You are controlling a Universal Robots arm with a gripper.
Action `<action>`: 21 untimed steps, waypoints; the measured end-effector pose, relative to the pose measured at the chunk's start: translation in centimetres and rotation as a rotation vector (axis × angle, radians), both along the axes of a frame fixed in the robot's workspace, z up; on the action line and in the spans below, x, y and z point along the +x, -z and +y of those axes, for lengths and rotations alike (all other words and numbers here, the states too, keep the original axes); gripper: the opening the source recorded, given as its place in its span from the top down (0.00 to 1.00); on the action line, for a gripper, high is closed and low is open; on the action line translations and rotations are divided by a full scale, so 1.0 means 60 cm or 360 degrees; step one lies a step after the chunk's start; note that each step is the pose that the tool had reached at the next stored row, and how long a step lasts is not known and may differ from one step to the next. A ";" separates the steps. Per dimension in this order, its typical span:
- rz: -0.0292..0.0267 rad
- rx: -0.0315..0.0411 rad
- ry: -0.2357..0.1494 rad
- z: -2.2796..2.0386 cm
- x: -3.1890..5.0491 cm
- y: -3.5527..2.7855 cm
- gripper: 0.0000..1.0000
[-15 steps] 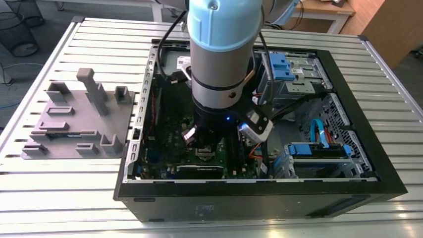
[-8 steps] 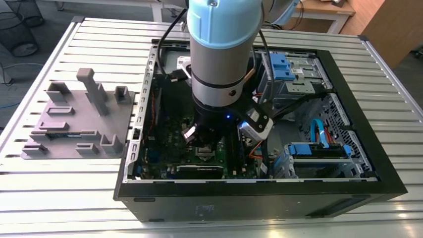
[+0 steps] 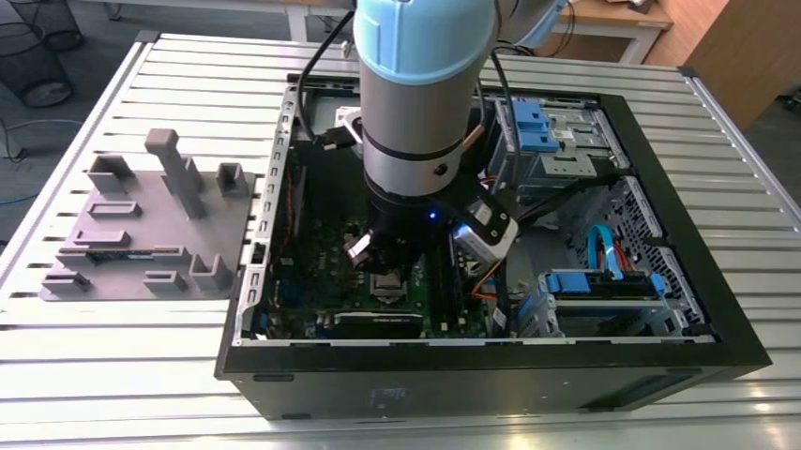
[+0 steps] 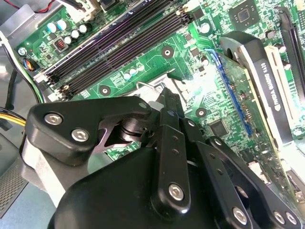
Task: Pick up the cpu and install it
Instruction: 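Close the cpu cover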
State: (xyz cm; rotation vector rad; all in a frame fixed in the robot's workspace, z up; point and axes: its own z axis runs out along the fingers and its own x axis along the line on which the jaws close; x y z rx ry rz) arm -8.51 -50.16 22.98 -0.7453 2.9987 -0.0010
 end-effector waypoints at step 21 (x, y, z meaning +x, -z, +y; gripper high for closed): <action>-0.00218 0.0000 0.0000 0.0202 0.000 -0.012 0.89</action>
